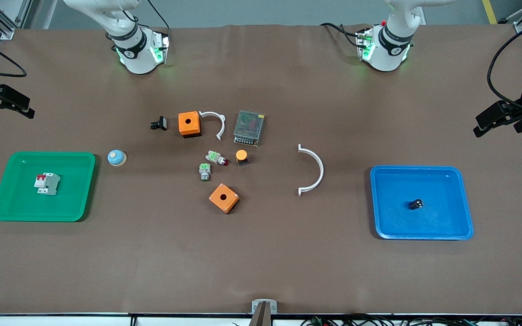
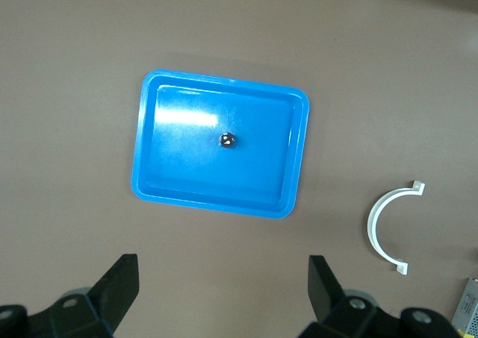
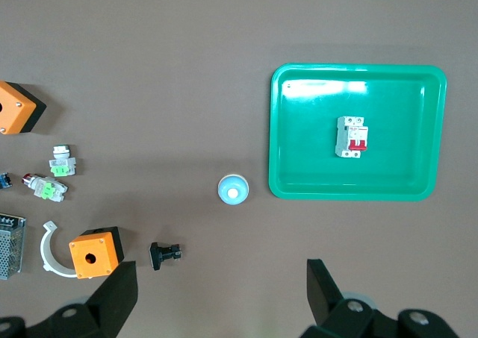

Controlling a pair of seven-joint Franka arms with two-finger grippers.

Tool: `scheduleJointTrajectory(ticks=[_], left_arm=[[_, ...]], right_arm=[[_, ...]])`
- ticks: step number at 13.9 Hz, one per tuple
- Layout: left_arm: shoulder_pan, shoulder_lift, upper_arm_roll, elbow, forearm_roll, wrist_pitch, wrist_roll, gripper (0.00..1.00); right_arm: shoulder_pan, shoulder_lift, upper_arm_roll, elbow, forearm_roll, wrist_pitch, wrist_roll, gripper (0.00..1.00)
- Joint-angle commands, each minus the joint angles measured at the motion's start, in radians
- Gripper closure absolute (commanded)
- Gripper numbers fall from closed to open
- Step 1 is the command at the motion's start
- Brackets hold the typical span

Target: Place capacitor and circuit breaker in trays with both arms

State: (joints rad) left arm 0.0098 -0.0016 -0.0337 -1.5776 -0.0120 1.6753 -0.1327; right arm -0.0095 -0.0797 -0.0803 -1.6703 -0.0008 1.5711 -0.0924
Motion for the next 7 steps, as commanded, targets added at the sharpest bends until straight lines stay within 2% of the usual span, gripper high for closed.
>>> scheduleJointTrajectory(ticks=[1,7], left_arm=[[0.01,0.0,-0.009,0.01,-0.014,0.004,0.022,0.0],[0.01,-0.001,-0.015,0.008,-0.016,0.004,0.025,0.0]], right_arm=[[0.005,-0.029,-0.004,-0.028,0.004,0.001,0.013,0.0],[0.005,-0.029,-0.004,-0.028,0.004,0.0,0.013,0.0]])
